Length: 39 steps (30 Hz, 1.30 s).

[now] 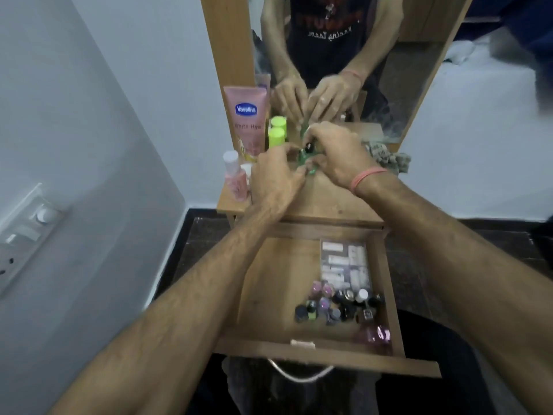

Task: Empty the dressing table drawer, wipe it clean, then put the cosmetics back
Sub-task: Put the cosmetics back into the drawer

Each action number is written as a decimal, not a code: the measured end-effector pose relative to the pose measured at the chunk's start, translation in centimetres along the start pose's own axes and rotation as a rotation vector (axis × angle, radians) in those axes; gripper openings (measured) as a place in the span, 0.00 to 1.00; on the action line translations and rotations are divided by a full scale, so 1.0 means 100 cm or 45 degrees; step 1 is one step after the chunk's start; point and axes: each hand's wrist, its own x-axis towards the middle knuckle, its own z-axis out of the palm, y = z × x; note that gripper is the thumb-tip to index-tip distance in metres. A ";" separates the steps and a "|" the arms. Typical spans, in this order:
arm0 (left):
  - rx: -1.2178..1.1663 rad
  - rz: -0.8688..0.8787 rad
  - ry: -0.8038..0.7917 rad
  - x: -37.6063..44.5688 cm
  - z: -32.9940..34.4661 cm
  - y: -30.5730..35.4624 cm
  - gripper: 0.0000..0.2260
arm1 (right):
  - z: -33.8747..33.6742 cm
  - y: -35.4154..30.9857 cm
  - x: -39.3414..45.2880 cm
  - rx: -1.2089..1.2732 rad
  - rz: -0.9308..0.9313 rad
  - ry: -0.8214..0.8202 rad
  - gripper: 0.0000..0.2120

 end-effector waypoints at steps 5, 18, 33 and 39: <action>-0.141 0.138 -0.256 -0.043 -0.039 0.007 0.22 | -0.029 -0.009 -0.061 0.261 0.062 0.059 0.14; -0.347 0.124 -0.930 -0.160 -0.100 -0.017 0.19 | -0.039 -0.072 -0.224 0.554 0.137 -0.224 0.15; -0.228 0.035 -1.030 -0.200 -0.065 -0.030 0.19 | -0.021 -0.068 -0.259 0.385 0.222 -0.429 0.10; -0.016 0.164 -1.051 -0.201 -0.065 -0.035 0.18 | -0.020 -0.073 -0.250 0.276 0.190 -0.575 0.10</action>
